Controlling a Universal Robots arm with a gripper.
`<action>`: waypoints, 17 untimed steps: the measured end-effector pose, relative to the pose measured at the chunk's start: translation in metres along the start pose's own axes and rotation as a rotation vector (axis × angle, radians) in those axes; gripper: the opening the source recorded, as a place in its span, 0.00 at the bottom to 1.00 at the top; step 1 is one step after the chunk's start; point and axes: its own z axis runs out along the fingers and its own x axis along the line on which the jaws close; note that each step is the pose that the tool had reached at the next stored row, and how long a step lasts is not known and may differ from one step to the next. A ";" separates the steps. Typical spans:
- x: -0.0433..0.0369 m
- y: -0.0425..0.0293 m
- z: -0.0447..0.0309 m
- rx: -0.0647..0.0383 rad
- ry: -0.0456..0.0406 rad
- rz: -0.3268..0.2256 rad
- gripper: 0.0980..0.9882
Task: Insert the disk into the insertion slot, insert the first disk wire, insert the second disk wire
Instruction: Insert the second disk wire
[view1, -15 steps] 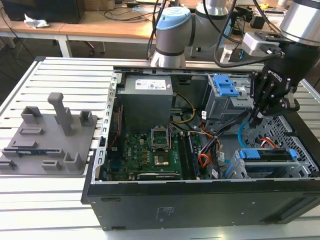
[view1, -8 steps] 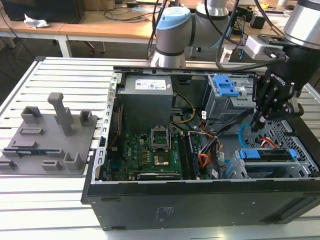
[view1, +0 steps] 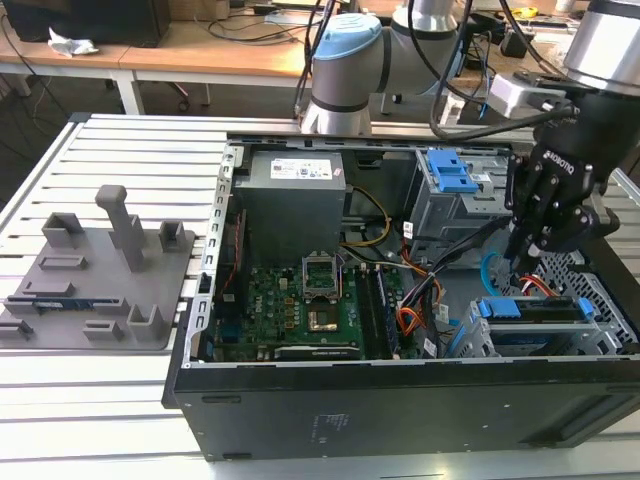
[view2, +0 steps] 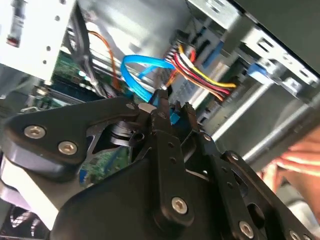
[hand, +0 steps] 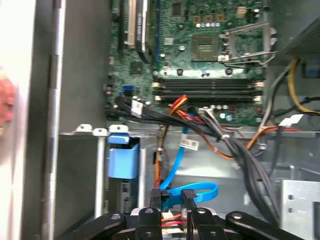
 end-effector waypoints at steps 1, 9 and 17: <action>-0.0009 0.0004 -0.0065 0.000 0.0084 0.001 0.22; -0.0073 0.0062 -0.0217 0.007 0.1533 0.014 0.22; -0.0082 0.0162 -0.0199 0.085 0.1535 0.044 0.22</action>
